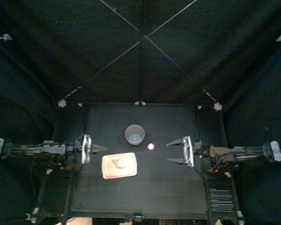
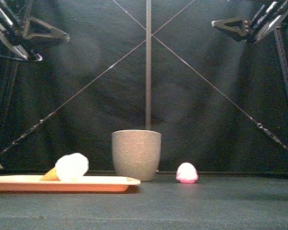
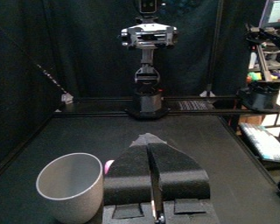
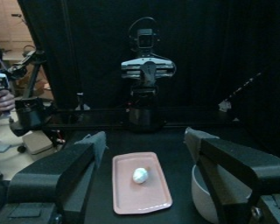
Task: Pick the ice cream then place it on the pink plate
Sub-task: Drop ice cream on the pink plate and return to neutral
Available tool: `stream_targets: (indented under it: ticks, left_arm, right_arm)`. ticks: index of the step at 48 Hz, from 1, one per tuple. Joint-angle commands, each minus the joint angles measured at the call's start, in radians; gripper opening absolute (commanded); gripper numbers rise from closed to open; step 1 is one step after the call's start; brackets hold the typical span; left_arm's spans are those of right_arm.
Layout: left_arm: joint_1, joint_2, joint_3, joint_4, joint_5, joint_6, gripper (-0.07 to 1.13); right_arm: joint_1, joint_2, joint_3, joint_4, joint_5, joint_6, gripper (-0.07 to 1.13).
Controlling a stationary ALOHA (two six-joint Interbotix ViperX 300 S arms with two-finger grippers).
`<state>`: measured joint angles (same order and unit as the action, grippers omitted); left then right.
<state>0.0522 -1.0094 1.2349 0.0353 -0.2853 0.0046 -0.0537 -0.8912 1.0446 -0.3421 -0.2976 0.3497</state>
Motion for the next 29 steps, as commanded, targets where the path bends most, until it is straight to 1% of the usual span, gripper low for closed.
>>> stream_targets:
  ticks: [1,29]
  left_arm:
    - [0.003,0.003,-0.011,0.002,-0.005,0.002,-0.03]
    - [0.006,0.003,-0.006,0.003,-0.005,0.002,-0.03]
  right_arm:
    - [-0.005,-0.005,0.003,-0.002,-0.012,0.000,1.05]
    - [-0.008,-0.049,0.048,-0.002,-0.014,-0.002,1.05]
